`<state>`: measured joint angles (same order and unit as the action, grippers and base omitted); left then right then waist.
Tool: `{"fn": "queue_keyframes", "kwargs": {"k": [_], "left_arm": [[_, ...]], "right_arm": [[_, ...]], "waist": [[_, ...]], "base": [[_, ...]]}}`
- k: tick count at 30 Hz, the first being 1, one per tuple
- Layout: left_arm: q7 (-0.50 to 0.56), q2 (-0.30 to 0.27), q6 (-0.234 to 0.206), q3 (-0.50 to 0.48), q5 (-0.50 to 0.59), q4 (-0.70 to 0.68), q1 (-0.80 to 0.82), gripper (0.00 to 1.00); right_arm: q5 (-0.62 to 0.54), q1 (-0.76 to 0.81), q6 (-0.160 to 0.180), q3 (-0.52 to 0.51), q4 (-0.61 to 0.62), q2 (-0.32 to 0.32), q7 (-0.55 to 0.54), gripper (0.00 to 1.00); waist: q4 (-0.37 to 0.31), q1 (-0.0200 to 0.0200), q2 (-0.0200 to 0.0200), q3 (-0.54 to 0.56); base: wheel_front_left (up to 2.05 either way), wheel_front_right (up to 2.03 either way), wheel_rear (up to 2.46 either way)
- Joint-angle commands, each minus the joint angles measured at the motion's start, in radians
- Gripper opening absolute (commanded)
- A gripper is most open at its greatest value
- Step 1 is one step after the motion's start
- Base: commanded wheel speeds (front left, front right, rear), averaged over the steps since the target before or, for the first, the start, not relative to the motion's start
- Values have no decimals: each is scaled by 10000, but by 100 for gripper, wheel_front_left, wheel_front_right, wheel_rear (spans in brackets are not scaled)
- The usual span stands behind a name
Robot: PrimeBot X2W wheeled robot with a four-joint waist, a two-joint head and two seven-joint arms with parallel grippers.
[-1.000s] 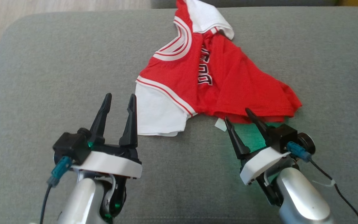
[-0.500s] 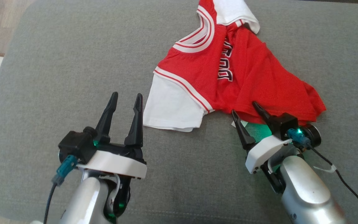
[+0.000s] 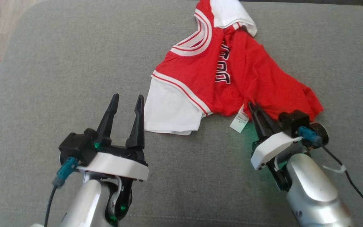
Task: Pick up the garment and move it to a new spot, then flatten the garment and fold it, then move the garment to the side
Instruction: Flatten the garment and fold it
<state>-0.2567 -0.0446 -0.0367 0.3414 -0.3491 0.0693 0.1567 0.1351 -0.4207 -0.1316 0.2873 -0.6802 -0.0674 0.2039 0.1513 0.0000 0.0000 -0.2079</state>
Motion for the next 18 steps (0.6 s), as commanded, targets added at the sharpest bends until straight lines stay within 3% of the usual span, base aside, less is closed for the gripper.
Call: {"fn": "queue_keyframes", "kwargs": {"k": [1,5,11,14,18], "left_arm": [[-51,-56,-80,-319,-77,-336,319,100],[-51,-56,-115,-347,-104,-420,286,100],[-51,-56,-33,-282,-121,-508,470,100],[-51,-56,18,-121,-191,-505,661,100],[-51,-56,-28,86,-314,-486,859,100]], "right_arm": [[-21,-326,9,51,430,171,108,0],[-271,-858,9,-467,1142,-246,-301,0],[-223,-2680,9,-782,2203,-2451,-1633,0],[-52,-3812,9,-628,2159,-3483,-2174,0],[50,-5305,9,-130,1532,-4379,-2514,0]], "waist": [[-120,0,0,86],[-322,0,0,106],[-266,0,0,-251],[9,0,0,-525],[442,0,0,-842]], "base": [[0,0,0],[0,0,0],[0,0,0],[0,0,0],[0,0,0]]}}
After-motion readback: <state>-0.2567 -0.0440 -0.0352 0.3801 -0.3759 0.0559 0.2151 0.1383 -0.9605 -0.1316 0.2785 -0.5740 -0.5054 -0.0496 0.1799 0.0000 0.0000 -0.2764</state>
